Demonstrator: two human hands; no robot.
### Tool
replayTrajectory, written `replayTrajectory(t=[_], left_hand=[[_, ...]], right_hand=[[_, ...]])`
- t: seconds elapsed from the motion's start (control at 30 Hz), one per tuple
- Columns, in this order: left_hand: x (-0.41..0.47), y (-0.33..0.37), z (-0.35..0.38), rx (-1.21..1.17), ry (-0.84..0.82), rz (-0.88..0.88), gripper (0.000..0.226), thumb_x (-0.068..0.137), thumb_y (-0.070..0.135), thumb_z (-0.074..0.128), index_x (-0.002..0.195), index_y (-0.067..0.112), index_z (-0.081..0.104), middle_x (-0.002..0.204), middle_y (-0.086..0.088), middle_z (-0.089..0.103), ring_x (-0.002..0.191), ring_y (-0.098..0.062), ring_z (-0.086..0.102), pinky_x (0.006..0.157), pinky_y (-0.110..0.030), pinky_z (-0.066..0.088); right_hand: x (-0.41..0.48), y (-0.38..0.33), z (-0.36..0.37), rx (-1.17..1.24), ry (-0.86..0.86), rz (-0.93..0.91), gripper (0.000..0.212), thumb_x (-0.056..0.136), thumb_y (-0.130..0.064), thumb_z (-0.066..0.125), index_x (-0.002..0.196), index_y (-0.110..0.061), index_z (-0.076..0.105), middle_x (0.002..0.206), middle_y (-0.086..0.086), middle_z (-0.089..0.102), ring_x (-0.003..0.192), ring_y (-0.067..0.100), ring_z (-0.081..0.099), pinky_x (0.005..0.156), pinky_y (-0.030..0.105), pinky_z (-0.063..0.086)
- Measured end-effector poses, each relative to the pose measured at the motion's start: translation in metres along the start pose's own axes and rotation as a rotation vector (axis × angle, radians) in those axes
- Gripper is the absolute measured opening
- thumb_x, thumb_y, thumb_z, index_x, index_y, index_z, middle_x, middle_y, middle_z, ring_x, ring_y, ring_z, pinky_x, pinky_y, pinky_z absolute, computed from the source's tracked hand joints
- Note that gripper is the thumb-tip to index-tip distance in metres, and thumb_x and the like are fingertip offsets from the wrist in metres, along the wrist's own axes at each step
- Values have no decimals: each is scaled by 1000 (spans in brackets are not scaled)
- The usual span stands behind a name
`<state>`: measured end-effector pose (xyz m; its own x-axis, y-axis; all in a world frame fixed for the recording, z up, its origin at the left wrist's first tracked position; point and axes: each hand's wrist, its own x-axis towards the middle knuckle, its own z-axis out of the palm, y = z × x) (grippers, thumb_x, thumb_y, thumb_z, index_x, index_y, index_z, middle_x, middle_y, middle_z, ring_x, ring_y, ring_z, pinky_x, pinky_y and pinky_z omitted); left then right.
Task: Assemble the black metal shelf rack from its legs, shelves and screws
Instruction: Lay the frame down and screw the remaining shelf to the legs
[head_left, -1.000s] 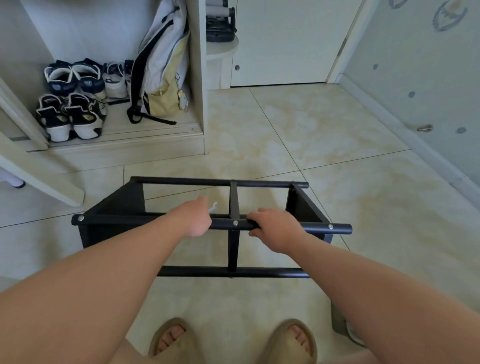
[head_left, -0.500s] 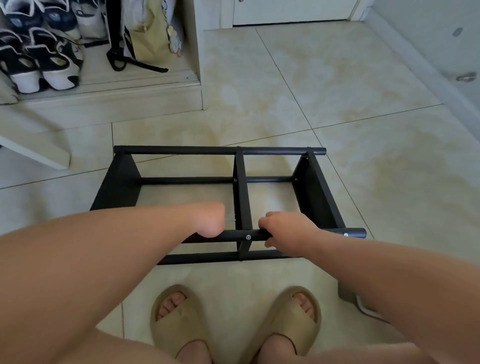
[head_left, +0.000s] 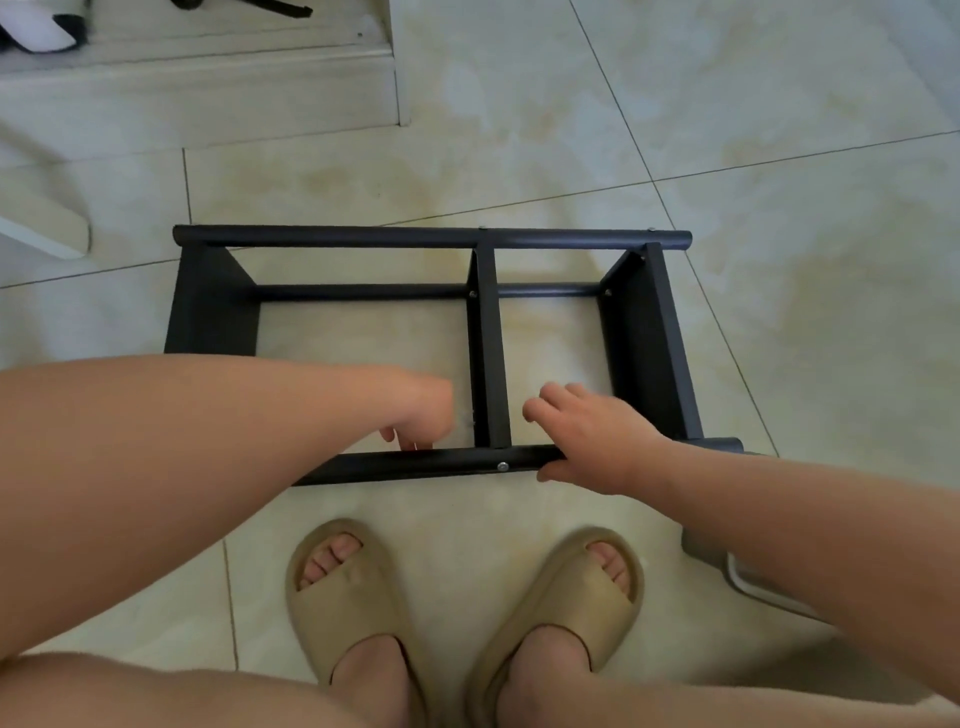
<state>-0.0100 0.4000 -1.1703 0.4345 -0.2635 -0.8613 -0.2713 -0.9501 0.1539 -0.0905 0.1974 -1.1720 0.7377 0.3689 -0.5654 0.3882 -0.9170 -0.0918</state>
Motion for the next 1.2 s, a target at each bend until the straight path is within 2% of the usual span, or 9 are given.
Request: replayTrajectory(t=[0.13,0.23,0.33,0.5,0.6,0.77,0.97,1.07,1.2], left_hand=[[13,-10,-1,-41,-4,90,20,99,16,56,112,8,69,102,-3,73,75,-12,63,72,-27,55],[20,-18,4,-120,-42,161,13,98,17,58,90,15,69,75,7,68,63,-7,58,61,-22,45],[31,-31,17,-263,22,219,17,93,21,64,78,27,68,70,10,70,67,-8,62,69,-24,46],[49,-51,43,-525,92,259,19,86,30,73,70,39,70,67,25,69,65,8,62,65,-20,44],[58,-54,47,-644,119,267,17,87,28,71,71,35,72,66,18,70,58,6,61,65,-23,45],[62,-48,48,-836,65,300,10,87,19,70,79,22,75,63,3,69,61,-11,62,74,-36,56],[60,-49,39,-879,52,332,9,90,15,69,82,19,70,70,9,72,67,1,67,71,-23,53],[55,-48,36,-988,13,333,13,90,9,68,78,12,65,82,-1,75,83,-8,73,74,-23,57],[51,-42,36,-1250,-92,327,24,90,-3,59,71,11,52,79,-8,73,89,-21,75,66,-22,57]], right_hand=[[9,14,7,-163,131,-70,112,77,-83,57,159,-27,5,167,7,4,153,35,8,120,53,21],[27,19,7,-227,172,-168,120,71,-96,36,160,-31,-11,168,6,-16,154,36,-13,122,60,0],[41,22,8,-274,177,-226,120,70,-100,23,161,-28,-7,169,12,-13,154,39,-11,122,64,-3],[58,23,12,-305,243,-297,119,75,-97,28,162,-17,15,167,22,-2,154,42,-5,121,65,0],[66,22,12,-300,279,-351,119,77,-95,30,160,-9,21,166,27,1,154,42,-6,123,60,-1],[70,21,14,-262,289,-368,120,79,-92,34,161,-8,12,166,27,-4,154,43,-9,125,57,0],[72,21,14,-262,310,-387,119,79,-91,33,161,-7,12,165,28,-2,153,44,-6,125,57,1],[73,22,15,-263,317,-392,119,80,-91,32,161,-7,12,165,28,-1,153,44,-5,124,58,3],[74,22,16,-266,322,-394,119,80,-92,31,161,-7,13,166,28,-1,154,44,-6,124,59,4]])
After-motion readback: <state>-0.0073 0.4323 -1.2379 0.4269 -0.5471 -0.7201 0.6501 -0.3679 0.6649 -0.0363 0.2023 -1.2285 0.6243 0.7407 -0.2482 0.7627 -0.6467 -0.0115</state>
